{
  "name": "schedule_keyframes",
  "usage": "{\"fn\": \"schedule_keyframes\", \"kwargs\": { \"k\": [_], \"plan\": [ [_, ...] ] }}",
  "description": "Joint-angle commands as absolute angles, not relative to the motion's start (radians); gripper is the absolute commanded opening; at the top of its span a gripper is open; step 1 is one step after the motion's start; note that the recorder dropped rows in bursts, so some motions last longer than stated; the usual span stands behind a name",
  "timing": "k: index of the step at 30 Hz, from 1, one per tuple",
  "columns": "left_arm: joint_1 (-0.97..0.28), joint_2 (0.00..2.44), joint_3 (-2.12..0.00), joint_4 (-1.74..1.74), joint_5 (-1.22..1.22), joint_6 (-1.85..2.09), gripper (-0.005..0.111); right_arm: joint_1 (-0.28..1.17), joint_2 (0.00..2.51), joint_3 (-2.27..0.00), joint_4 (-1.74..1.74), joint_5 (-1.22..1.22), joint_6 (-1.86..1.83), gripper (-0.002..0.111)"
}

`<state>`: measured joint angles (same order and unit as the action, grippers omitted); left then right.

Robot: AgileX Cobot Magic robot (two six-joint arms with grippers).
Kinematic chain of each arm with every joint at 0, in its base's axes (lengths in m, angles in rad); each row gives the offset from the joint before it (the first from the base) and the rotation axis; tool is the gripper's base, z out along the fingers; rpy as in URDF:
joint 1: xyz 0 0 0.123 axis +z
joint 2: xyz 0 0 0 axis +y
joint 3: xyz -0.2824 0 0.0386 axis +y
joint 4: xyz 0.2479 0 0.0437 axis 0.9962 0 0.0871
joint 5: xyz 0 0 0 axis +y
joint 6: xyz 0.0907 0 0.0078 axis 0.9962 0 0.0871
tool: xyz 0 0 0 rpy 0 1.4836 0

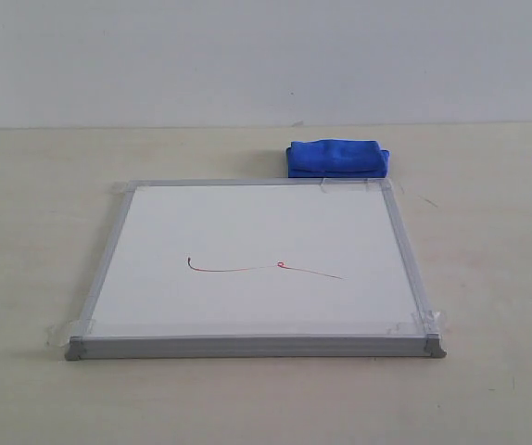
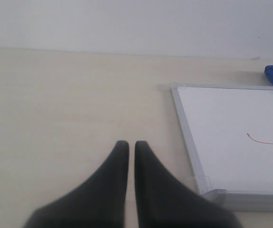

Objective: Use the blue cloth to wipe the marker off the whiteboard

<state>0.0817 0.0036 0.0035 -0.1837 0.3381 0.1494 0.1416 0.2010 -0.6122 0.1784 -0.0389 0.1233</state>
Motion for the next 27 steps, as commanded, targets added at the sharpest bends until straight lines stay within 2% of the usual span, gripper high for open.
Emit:
{"fn": "schedule_keyframes", "kwargs": {
  "k": [1,6,8,12,18,22,27],
  "plan": [
    [0.080,0.000,0.000,-0.185,0.329,0.150,0.004,0.140,0.497,-0.812,0.166,0.224,-0.075,0.000],
    [0.080,0.000,0.000,-0.185,0.329,0.150,0.004,0.140,1.005,-1.205,0.183,0.632,-0.314,0.000],
    [0.080,0.000,0.000,-0.185,0.329,0.150,0.004,0.140,1.210,-1.334,0.178,0.709,-0.359,0.000],
    [0.080,0.000,0.000,-0.185,0.329,0.150,0.004,0.140,1.498,-1.435,0.075,0.624,-0.376,0.000],
    [0.080,0.000,0.000,-0.185,0.329,0.150,0.004,0.138,1.683,-1.504,0.019,0.558,-0.406,0.000],
    [0.080,0.000,0.000,-0.185,0.329,0.150,0.004,0.138,1.839,-1.688,-0.020,0.744,-0.419,0.000],
    [0.080,0.000,0.000,-0.185,0.329,0.150,0.004,0.138,2.052,-2.043,-0.018,1.047,-0.477,0.000]
  ]
}}
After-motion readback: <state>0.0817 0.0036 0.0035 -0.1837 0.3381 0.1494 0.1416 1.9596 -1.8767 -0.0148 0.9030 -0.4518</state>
